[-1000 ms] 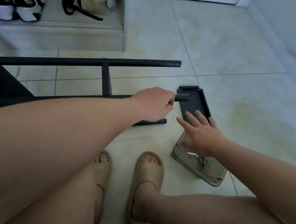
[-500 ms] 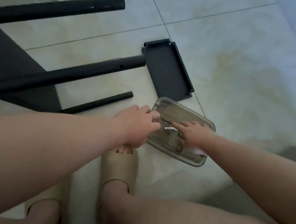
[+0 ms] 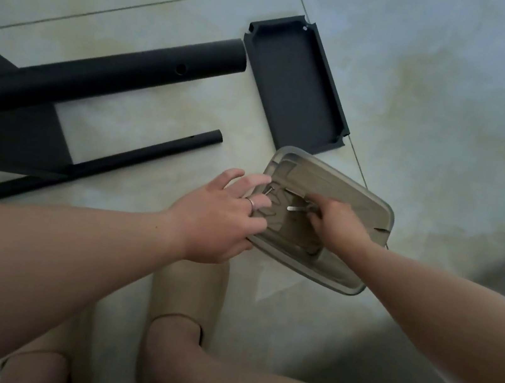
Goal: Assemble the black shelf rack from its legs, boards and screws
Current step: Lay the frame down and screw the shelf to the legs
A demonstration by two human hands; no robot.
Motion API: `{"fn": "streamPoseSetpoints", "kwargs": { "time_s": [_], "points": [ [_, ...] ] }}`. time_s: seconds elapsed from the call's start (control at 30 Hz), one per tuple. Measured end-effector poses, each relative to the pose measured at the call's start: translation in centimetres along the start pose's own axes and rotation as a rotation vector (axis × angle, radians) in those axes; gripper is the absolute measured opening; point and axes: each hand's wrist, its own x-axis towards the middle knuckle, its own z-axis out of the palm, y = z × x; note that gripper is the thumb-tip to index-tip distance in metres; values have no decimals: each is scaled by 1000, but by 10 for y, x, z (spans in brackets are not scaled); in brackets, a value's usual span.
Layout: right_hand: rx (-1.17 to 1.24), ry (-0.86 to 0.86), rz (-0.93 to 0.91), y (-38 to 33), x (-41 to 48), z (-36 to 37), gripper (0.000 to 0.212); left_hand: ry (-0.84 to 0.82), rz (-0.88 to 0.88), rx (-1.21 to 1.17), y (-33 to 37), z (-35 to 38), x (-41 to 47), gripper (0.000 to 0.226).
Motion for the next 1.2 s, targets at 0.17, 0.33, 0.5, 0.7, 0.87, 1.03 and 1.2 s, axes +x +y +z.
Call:
{"fn": "streamPoseSetpoints", "kwargs": {
  "time_s": [0.17,0.33,0.5,0.7,0.87,1.03,1.2],
  "points": [
    [-50,19,-11,-2,13,7,25,51,18,-60,-3,-1,0,22],
    [-188,20,-22,-3,18,9,17,48,7,-73,-3,1,0,22],
    [-364,40,-68,-1,15,10,20,63,8,-77,-3,1,-1,21],
    [-531,17,-103,4,16,8,21,44,-1,-75,-2,0,1,21],
    [-619,15,-100,1,13,7,23,18,1,-56,-2,-1,1,22],
    [-691,-5,-107,-1,13,7,27,5,-5,-34,-1,1,2,23],
    [-718,-11,-116,-2,14,6,25,-5,-10,-14,-2,1,3,23]
  ]
}}
